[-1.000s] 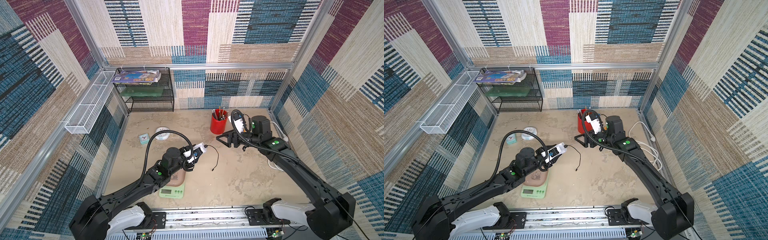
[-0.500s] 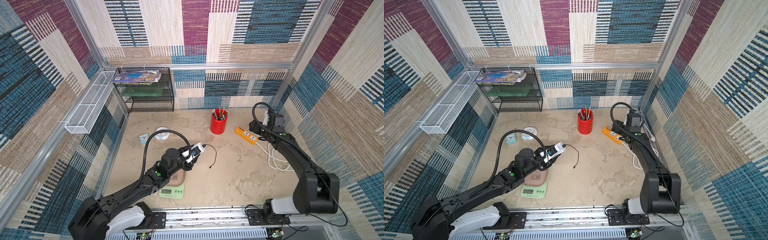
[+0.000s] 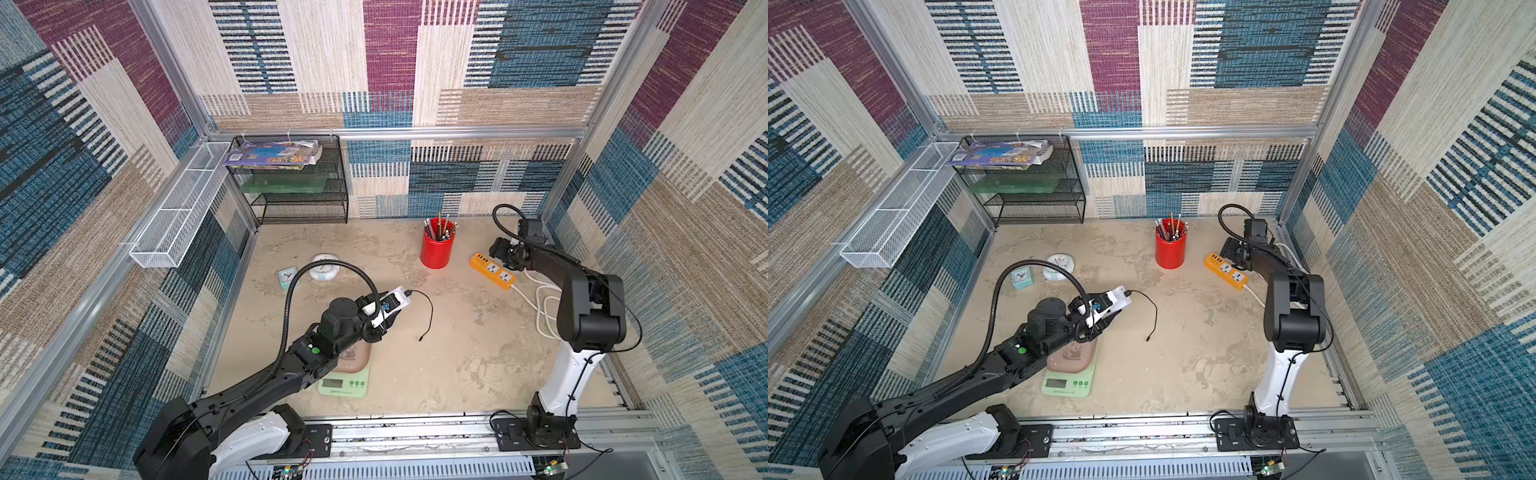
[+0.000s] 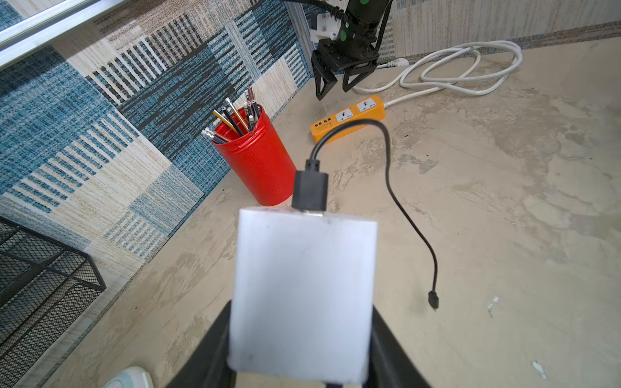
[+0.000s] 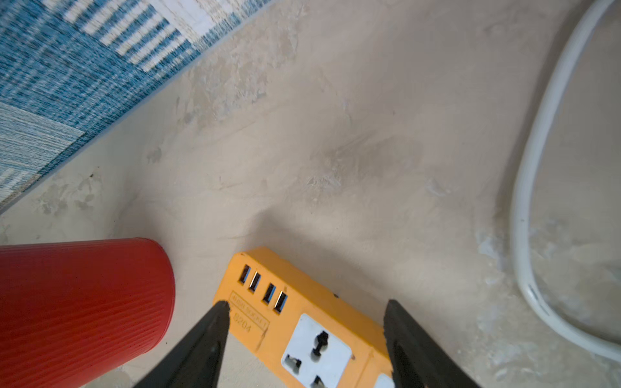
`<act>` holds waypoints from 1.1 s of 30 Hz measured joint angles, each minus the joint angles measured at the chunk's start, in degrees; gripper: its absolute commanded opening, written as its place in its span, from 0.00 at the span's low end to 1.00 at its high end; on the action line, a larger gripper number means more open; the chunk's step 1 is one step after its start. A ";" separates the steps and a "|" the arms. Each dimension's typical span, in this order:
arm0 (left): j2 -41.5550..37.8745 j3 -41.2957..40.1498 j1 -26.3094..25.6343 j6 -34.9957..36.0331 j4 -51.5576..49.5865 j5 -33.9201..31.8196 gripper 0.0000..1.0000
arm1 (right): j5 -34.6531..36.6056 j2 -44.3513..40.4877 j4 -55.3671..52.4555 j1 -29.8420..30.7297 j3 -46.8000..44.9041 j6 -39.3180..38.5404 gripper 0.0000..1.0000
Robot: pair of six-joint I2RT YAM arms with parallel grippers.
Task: Charge the electronic scale
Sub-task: Move the socket to the center of the board.
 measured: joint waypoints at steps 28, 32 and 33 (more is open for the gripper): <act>-0.59 -1.05 0.04 -0.20 -0.59 -0.33 0.42 | -7.85 -13.00 0.68 15.98 -20.17 -0.42 0.69; -0.52 -1.16 0.04 -0.26 -0.57 0.07 0.42 | -7.85 -18.34 -0.76 17.49 -21.18 0.02 0.68; -0.42 -1.16 0.04 -0.35 -0.57 0.17 0.42 | -7.80 -20.17 -1.11 18.34 -21.18 0.04 0.68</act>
